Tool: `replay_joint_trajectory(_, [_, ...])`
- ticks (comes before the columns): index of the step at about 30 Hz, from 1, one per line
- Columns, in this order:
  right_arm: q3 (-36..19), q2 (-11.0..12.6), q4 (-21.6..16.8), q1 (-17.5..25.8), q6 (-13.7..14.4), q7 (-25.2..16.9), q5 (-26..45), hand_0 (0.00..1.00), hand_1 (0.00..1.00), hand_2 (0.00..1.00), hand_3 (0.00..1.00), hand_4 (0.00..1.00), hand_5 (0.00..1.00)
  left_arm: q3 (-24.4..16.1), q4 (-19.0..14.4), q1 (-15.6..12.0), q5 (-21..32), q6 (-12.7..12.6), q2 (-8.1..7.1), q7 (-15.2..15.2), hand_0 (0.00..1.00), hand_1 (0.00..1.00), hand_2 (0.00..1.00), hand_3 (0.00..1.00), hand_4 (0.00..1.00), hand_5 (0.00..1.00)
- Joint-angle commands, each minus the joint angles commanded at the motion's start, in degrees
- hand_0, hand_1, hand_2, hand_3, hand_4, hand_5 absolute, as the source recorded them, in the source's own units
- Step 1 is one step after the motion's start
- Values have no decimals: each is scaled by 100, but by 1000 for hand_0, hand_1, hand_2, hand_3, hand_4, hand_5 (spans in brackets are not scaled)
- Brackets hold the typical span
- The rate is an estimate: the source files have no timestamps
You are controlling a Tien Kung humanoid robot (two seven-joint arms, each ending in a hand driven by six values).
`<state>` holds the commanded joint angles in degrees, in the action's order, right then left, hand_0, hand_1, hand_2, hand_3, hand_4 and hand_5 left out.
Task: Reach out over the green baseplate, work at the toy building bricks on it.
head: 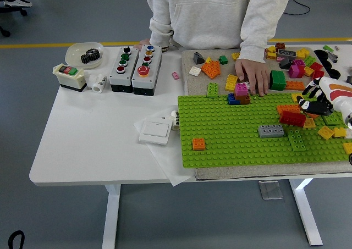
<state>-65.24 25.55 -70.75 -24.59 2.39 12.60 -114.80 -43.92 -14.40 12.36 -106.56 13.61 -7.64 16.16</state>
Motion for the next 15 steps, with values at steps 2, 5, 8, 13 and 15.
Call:
replay_joint_trajectory(2, [-73,-57,-154,123,-36,22,-36,179,364,503,520,700,524,-13,1,-1,-25,8,-4,13,772,763,764,606,686,599])
replay_joint_trajectory(5, [-135,-73,-297,210,-28,15,-96,179,364,503,520,700,524,-20,0,-2,-40,22,-4,29,772,763,764,606,686,599])
replay_joint_trajectory(8, [-117,18,-304,200,56,-116,-150,270,431,540,533,709,523,-33,0,-4,-71,34,-3,35,772,763,766,605,685,596])
replay_joint_trajectory(13, [143,370,-196,199,264,-902,-626,270,431,540,533,709,523,-30,5,-11,-51,23,-1,42,772,763,766,605,685,596])
replay_joint_trajectory(15, [204,434,-162,201,280,-1123,-740,392,516,599,559,732,518,-25,6,-11,-43,21,-2,43,773,763,766,605,684,595])
